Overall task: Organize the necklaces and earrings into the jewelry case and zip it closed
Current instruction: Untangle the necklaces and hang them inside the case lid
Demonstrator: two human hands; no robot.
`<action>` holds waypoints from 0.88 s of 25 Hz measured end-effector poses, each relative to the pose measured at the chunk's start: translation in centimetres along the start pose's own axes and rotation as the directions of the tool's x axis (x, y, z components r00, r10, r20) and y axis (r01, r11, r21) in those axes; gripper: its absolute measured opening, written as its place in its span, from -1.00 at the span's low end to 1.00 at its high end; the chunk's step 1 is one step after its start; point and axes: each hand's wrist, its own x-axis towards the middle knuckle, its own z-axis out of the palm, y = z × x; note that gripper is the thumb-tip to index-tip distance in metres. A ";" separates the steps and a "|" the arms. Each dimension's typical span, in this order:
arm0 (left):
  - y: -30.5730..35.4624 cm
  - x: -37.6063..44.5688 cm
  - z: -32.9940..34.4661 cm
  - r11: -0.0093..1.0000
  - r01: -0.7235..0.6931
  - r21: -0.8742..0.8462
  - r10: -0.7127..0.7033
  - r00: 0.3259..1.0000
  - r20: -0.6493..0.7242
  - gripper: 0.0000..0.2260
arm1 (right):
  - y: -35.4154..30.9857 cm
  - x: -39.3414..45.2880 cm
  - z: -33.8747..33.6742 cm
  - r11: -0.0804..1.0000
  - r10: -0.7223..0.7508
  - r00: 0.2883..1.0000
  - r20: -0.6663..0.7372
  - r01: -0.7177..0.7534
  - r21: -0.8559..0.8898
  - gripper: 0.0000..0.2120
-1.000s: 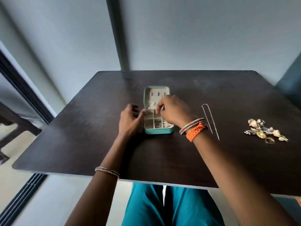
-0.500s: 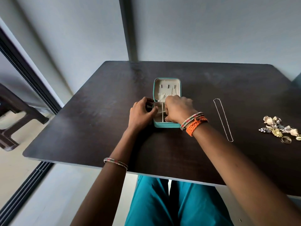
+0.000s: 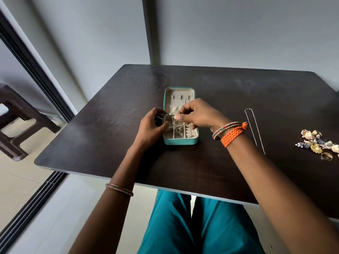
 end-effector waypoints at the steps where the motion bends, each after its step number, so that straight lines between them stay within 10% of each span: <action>1: 0.2 0.0 0.0 1.000 -0.007 -0.012 0.007 1.000 -0.030 -0.86 | -0.5 -0.1 -0.1 0.999 -0.015 1.000 0.017 0.015 0.032 -0.81; 10: 8.3 -1.0 0.3 0.778 0.086 -0.623 0.053 0.978 0.202 -0.72 | -4.6 -2.1 -3.5 0.859 -0.086 0.985 -0.152 0.150 0.490 -0.86; 18: 9.1 -0.7 -0.8 0.830 -0.024 -0.558 0.073 0.995 0.066 -0.84 | -1.9 -4.0 -6.7 0.790 0.042 0.905 -0.423 0.229 0.568 -0.87; 22: 8.6 -0.8 -2.2 0.949 -0.152 -0.276 0.215 0.952 0.217 -0.78 | -0.8 -4.7 -8.1 0.809 0.109 0.838 -0.534 0.237 0.538 -0.81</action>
